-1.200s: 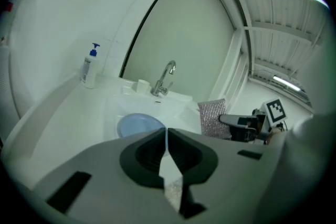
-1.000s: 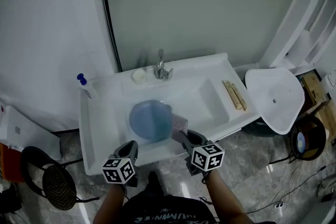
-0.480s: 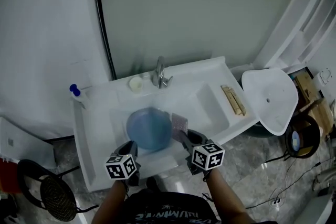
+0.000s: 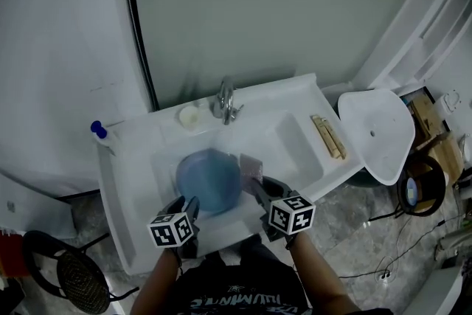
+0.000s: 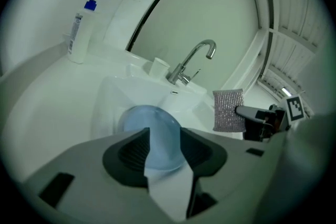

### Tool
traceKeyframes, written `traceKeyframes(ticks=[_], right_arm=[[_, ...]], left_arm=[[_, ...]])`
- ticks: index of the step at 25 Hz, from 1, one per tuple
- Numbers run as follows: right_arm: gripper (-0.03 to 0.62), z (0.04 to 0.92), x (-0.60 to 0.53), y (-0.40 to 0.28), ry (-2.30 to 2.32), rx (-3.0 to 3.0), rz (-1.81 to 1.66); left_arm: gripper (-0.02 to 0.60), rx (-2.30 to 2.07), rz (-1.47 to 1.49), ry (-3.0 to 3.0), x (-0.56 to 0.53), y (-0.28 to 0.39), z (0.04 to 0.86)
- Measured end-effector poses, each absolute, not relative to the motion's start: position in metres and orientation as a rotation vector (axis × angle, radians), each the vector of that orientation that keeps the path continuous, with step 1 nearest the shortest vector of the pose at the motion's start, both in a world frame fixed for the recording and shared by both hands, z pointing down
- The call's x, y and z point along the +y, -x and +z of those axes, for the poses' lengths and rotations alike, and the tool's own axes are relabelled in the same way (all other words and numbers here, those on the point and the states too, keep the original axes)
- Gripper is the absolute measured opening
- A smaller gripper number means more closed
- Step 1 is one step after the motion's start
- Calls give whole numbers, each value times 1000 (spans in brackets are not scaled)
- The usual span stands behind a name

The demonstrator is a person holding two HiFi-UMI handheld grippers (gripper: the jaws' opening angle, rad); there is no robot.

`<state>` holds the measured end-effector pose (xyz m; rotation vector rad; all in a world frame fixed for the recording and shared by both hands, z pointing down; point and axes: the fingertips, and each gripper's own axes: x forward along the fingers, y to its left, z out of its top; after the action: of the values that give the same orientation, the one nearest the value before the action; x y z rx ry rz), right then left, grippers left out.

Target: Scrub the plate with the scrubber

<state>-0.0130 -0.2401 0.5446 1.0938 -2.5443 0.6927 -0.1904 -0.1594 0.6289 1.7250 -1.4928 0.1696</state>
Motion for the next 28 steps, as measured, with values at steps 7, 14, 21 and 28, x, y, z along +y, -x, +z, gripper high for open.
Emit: traceKeyframes(ticks=[7, 14, 21, 28], right_arm=[[78, 554, -264, 22, -1010, -2547, 706], [78, 563, -303, 33, -872, -2557, 675], [78, 582, -325, 35, -748, -2544, 683], [78, 601, -330, 39, -626, -2512, 677]], left_arm=[[277, -1526, 161, -1665, -164, 189, 641], [324, -1567, 185, -1546, -170, 186, 659], [327, -1563, 256, -1458, -177, 184, 686], [327, -1581, 282, -1331, -180, 191, 713]])
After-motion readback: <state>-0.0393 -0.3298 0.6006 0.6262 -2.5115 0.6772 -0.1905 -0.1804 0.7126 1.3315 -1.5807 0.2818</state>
